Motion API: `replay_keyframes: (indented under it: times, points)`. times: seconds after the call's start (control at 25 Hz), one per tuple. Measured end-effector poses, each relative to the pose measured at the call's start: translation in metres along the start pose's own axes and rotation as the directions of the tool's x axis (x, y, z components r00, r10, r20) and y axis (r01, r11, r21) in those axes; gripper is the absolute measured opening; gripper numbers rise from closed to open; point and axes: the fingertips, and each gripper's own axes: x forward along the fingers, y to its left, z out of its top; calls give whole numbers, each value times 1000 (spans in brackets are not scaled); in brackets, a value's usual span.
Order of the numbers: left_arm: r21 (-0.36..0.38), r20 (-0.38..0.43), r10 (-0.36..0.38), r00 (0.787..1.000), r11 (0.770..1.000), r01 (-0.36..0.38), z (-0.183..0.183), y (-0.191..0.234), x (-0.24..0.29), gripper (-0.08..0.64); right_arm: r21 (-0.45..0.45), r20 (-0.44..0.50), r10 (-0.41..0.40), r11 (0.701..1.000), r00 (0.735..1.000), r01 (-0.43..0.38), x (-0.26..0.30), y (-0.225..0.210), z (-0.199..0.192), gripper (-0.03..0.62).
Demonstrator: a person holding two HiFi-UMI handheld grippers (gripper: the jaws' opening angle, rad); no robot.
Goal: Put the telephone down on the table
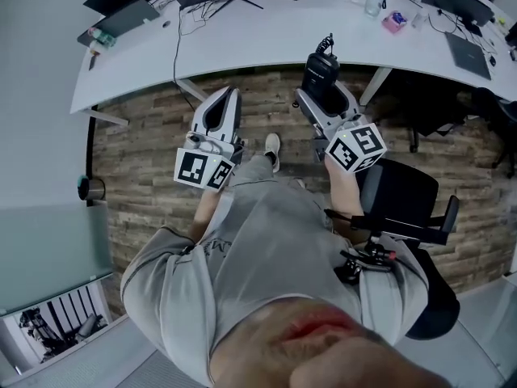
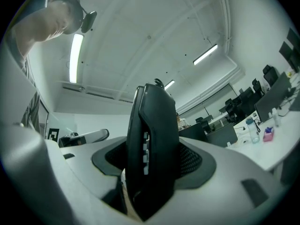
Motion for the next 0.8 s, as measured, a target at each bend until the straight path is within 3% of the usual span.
replay_keyframes:
  times: [0.2,0.6,0.72,0.8]
  points:
    - [-2,17,-31,999,1000,31,-6,2,11,9,-16,11,-19,1000,1000,19,-4,-3,-2,290]
    - [10,40,3,999,1000,-3,-44,31,28,10,-30,10,-6,1000,1000,6,13,-23,-18,290]
    - [28,40,-11,999,1000,10,-52,38,39,11,-33,2,7,999,1000,-7,29,-28,-21,290]
    - [8,39,-27,999,1000,27,-52,65,56,11,-24,-11,9,1000,1000,-10,65,-33,-21,290]
